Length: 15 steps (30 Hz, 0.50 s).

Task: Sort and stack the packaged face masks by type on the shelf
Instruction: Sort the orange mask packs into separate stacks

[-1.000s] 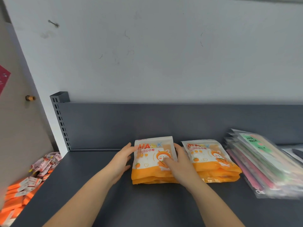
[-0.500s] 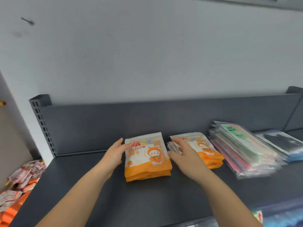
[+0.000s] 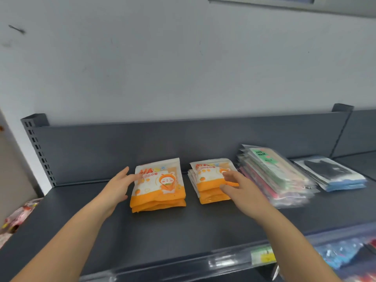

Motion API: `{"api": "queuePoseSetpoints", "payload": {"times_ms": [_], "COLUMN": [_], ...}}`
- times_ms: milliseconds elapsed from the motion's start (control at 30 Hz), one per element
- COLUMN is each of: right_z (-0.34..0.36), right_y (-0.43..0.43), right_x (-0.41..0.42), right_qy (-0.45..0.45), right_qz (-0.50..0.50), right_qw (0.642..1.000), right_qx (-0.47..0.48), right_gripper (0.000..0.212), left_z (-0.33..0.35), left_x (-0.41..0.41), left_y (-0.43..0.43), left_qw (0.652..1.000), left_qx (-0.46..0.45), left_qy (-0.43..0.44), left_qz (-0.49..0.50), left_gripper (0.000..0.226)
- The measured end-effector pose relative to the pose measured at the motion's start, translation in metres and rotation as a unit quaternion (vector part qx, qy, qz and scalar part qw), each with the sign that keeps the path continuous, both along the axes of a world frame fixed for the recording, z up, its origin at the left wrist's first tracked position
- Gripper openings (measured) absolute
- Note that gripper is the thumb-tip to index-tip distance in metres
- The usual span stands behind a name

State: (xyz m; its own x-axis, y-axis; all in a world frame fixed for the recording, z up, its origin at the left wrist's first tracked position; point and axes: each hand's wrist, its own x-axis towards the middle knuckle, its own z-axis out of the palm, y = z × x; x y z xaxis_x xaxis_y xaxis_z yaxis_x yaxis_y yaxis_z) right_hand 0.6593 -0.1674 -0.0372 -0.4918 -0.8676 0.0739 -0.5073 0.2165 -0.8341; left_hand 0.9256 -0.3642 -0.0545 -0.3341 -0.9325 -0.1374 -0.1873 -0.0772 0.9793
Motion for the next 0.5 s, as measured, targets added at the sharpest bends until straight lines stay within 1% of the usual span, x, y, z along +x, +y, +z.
{"api": "queuePoseSetpoints", "payload": {"times_ms": [100,167,233,333,433,500], "right_z": [0.002,0.002,0.002,0.002,0.004,0.004], "right_y": [0.019,0.035,0.052,0.075,0.088,0.091], "right_x": [-0.021,-0.037,-0.054,-0.083,-0.104,-0.11], "right_qy": [0.014,0.012,0.015,0.02,0.023,0.019], "right_qz": [0.024,0.039,0.055,0.061,0.068,0.077], "right_qw": [1.0,0.999,0.998,0.997,0.997,0.996], "right_qx": [0.011,0.01,0.017,0.037,0.042,0.036], "right_gripper": [0.042,0.041,0.04,0.041,0.041,0.04], "left_z": [-0.001,-0.006,-0.012,-0.021,-0.019,-0.014], "left_x": [-0.011,-0.018,-0.02,-0.02,-0.022,-0.023], "left_y": [0.025,0.039,0.048,0.056,0.073,0.081], "left_qw": [1.0,1.0,0.997,0.977,0.959,0.945], "left_qx": [-0.007,-0.016,-0.044,-0.081,-0.091,-0.101], "left_qy": [0.006,-0.009,-0.065,-0.179,-0.257,-0.301], "left_qz": [0.014,0.016,0.027,0.078,0.079,0.081], "left_gripper": [0.069,0.075,0.079,0.082,0.095,0.097]}}
